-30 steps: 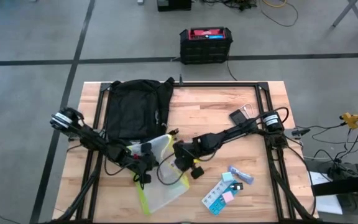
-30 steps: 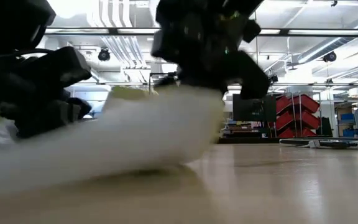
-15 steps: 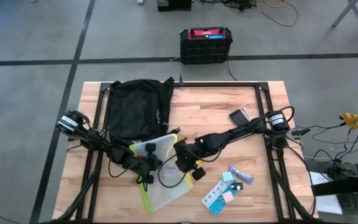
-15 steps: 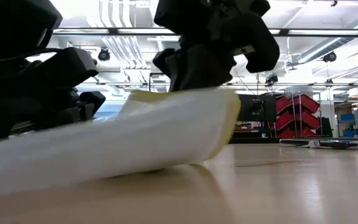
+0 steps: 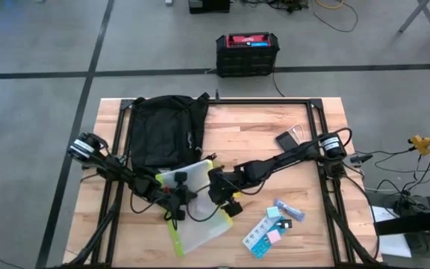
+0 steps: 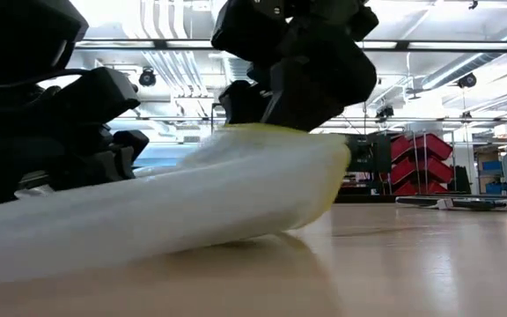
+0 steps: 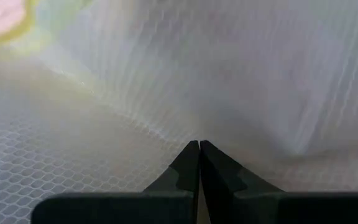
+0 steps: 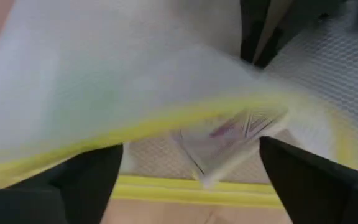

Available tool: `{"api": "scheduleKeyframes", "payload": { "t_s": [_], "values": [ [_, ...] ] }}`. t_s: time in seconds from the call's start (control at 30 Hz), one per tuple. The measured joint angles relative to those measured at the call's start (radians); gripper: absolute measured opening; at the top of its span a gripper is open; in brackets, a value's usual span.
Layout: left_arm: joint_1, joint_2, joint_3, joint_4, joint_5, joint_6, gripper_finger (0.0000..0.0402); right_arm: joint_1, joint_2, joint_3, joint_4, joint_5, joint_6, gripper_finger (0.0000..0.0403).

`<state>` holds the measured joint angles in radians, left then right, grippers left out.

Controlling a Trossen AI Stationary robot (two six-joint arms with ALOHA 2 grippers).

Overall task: Unpack backpack
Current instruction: Remove the game card from the zip bag

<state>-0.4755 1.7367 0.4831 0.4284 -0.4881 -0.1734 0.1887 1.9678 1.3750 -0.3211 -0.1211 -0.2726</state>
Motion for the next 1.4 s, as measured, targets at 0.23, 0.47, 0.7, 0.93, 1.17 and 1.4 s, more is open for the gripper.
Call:
{"api": "scheduleKeyframes", "payload": {
  "t_s": [0.23, 0.47, 0.7, 0.93, 1.17, 1.4],
  "values": [
    [0.0, 0.0, 0.0, 0.0, -0.001, -0.002, 0.0, 0.0, 0.087, -0.004, 0.029, 0.024, -0.112, 0.0395],
    [0.0, 0.0, 0.0, -0.001, -0.001, -0.001, 0.0, 0.0, 0.132, 0.001, 0.104, 0.017, -0.208, 0.0396],
    [0.0, 0.0, 0.0, 0.001, -0.002, 0.002, 0.0, -0.044, 0.152, 0.011, 0.117, -0.068, -0.086, 0.035],
    [0.0, 0.0, -0.001, 0.005, -0.003, 0.004, 0.0, -0.058, 0.171, 0.01, 0.087, -0.137, -0.064, 0.019],
    [0.0, 0.0, -0.001, 0.005, -0.003, 0.004, 0.0, -0.052, 0.16, 0.006, 0.066, -0.144, -0.098, 0.0033],
    [0.0, 0.0, -0.001, 0.005, -0.003, 0.004, 0.0, -0.023, 0.105, 0.02, 0.047, -0.128, -0.126, 0.0082]
  ]
}}
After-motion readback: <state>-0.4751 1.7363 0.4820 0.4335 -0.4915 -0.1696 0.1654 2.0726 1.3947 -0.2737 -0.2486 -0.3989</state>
